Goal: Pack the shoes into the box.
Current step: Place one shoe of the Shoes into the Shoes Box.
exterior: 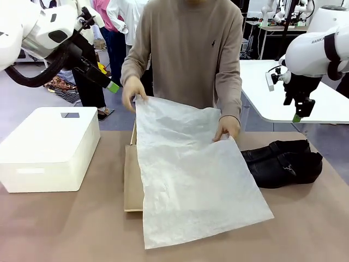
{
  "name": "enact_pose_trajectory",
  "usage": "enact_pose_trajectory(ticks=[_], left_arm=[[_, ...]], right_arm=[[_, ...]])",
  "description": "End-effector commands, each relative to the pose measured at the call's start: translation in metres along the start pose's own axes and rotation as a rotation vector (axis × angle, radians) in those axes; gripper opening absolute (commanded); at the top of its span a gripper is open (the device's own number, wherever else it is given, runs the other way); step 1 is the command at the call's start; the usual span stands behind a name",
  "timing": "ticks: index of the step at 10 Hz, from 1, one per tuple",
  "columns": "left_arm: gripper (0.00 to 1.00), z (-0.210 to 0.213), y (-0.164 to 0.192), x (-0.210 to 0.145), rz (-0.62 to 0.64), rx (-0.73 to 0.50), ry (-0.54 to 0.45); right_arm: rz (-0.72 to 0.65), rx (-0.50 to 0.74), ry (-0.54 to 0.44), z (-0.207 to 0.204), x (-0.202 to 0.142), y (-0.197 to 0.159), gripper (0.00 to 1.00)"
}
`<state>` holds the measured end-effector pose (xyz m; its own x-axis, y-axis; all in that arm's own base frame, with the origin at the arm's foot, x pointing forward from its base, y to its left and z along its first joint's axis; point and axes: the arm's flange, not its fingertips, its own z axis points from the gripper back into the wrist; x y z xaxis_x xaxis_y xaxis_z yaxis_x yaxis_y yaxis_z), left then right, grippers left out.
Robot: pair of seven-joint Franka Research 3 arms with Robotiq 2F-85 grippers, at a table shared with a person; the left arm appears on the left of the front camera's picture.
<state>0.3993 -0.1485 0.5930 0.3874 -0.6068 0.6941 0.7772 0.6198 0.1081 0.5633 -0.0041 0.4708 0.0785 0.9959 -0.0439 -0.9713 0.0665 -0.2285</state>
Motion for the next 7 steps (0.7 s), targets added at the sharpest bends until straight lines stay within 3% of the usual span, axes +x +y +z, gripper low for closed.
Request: enact_pose_trajectory(ticks=[1, 7], left_arm=[[1.00, 0.000, 0.003, -0.002, -0.007, -0.013, -0.013], [1.00, 0.000, 0.003, -0.002, -0.007, -0.013, -0.013]], right_arm=[[-0.002, -0.006, -0.001, 0.002, -0.002, 0.000, 1.00], [-0.024, 0.068, -0.040, -0.045, -0.013, -0.010, 1.00]])
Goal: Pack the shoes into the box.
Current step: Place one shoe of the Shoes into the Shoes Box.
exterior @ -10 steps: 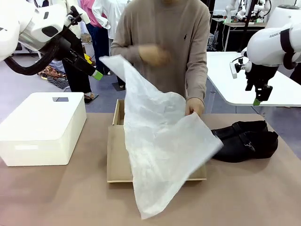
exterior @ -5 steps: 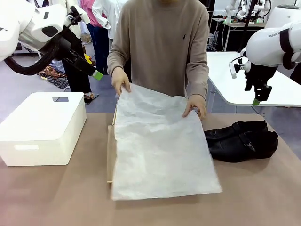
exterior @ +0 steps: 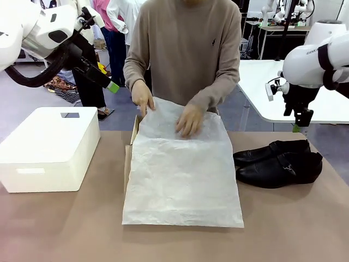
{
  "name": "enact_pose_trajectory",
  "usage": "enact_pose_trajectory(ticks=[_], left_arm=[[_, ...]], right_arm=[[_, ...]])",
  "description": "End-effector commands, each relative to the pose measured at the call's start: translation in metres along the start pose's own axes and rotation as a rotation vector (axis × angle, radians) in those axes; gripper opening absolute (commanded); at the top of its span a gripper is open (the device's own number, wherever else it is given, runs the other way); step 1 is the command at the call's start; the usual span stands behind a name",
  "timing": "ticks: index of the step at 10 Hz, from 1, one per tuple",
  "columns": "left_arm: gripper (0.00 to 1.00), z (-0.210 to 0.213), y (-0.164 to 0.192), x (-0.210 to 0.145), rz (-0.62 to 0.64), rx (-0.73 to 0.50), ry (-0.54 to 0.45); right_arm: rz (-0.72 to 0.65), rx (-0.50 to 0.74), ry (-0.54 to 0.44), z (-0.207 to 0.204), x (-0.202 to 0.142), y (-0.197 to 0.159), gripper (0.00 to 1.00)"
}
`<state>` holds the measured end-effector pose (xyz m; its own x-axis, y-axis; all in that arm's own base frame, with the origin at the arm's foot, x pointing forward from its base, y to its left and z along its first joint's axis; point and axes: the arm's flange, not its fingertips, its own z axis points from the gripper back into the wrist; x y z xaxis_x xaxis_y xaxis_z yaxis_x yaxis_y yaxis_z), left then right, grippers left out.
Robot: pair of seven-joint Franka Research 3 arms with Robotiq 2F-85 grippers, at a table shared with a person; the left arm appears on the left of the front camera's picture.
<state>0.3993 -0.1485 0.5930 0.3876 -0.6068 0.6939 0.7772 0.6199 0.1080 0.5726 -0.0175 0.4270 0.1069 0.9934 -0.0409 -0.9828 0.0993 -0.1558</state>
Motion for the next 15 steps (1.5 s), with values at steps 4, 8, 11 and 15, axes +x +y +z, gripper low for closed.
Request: enact_pose_trajectory(ticks=[4, 8, 11, 15], left_arm=[[1.00, 0.000, 0.003, -0.002, -0.007, -0.013, -0.013], [1.00, 0.000, 0.003, -0.002, -0.007, -0.013, -0.013], [1.00, 0.000, 0.003, -0.002, -0.007, -0.013, -0.013], [1.00, 0.000, 0.003, -0.002, -0.007, -0.013, -0.013]], right_arm=[[0.006, 0.027, -0.103, -0.027, -0.013, -0.022, 1.00], [0.003, 0.064, -0.094, -0.040, -0.019, -0.024, 1.00], [0.007, 0.090, -0.100, -0.049, -0.020, -0.021, 1.00], [0.016, 0.119, -0.103, -0.063, -0.019, -0.019, 1.00]])
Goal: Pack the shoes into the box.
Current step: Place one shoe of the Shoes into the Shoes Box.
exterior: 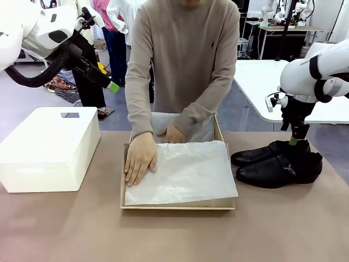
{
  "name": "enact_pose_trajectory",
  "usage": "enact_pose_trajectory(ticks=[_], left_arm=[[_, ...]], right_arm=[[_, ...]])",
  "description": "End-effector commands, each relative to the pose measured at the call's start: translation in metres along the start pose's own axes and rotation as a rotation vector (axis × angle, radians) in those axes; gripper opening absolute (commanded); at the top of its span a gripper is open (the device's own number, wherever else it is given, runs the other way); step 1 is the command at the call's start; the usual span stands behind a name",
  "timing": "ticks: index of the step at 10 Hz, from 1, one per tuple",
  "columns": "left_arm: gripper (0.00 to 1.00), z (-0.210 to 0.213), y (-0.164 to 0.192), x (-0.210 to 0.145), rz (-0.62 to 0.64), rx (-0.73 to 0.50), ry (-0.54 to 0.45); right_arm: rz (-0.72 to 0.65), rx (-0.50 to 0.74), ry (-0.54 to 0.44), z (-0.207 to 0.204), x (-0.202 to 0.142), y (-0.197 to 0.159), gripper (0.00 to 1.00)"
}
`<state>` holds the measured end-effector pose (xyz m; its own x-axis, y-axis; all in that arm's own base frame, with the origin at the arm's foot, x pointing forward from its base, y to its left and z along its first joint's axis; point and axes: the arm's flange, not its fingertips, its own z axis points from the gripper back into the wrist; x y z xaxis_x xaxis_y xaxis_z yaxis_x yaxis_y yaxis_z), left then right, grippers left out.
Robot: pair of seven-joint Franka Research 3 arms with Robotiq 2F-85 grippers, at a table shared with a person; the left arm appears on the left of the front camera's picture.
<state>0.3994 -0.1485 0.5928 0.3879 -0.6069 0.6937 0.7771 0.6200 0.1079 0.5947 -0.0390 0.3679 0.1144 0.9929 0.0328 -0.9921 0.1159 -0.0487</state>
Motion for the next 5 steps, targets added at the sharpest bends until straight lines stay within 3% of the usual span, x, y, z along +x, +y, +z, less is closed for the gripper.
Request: enact_pose_trajectory(ticks=[1, 5], left_arm=[[1.00, 0.000, 0.002, -0.002, -0.007, -0.013, -0.014], [1.00, 0.000, 0.002, -0.002, -0.007, -0.013, -0.014]], right_arm=[[0.032, 0.015, -0.031, -0.003, -0.002, -0.005, 1.00], [0.039, 0.025, -0.039, -0.016, -0.002, -0.007, 1.00]])
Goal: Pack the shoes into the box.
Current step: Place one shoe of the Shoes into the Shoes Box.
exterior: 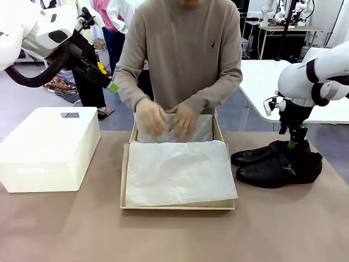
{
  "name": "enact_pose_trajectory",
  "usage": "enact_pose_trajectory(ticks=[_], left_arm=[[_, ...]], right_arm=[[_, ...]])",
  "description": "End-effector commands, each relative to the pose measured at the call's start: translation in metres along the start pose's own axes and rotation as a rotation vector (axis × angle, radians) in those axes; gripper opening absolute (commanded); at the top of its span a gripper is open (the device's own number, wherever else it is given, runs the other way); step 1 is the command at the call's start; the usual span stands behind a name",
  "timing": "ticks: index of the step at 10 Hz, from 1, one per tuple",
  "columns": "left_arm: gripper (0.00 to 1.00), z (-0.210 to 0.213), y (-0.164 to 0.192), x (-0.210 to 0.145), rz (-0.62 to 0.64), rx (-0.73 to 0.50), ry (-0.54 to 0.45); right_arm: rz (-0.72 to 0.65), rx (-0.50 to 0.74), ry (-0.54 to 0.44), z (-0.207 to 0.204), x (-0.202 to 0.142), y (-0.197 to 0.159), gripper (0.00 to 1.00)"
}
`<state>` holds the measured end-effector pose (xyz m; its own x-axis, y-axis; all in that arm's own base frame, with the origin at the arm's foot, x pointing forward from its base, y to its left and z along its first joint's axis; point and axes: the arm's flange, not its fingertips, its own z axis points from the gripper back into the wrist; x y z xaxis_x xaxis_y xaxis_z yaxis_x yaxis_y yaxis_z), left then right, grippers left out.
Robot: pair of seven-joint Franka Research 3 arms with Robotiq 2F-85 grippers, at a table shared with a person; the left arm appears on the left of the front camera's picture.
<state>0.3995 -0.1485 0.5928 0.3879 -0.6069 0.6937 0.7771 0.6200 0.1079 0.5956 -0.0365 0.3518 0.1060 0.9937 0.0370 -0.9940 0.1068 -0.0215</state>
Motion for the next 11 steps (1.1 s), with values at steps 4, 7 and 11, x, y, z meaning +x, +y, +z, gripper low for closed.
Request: enact_pose_trajectory(ticks=[4, 7, 11], left_arm=[[1.00, 0.0000, 0.0025, -0.0020, -0.007, -0.013, -0.014], [1.00, 0.0000, 0.0025, -0.0020, -0.007, -0.013, -0.014], [1.00, 0.0000, 0.0025, -0.0020, -0.007, -0.013, -0.014]], right_arm=[[0.046, 0.017, -0.032, -0.0083, -0.0034, -0.0097, 1.00], [0.053, 0.047, -0.032, -0.0094, -0.0031, -0.0121, 1.00], [0.047, 0.069, -0.027, -0.0090, -0.0028, -0.0103, 0.26]])
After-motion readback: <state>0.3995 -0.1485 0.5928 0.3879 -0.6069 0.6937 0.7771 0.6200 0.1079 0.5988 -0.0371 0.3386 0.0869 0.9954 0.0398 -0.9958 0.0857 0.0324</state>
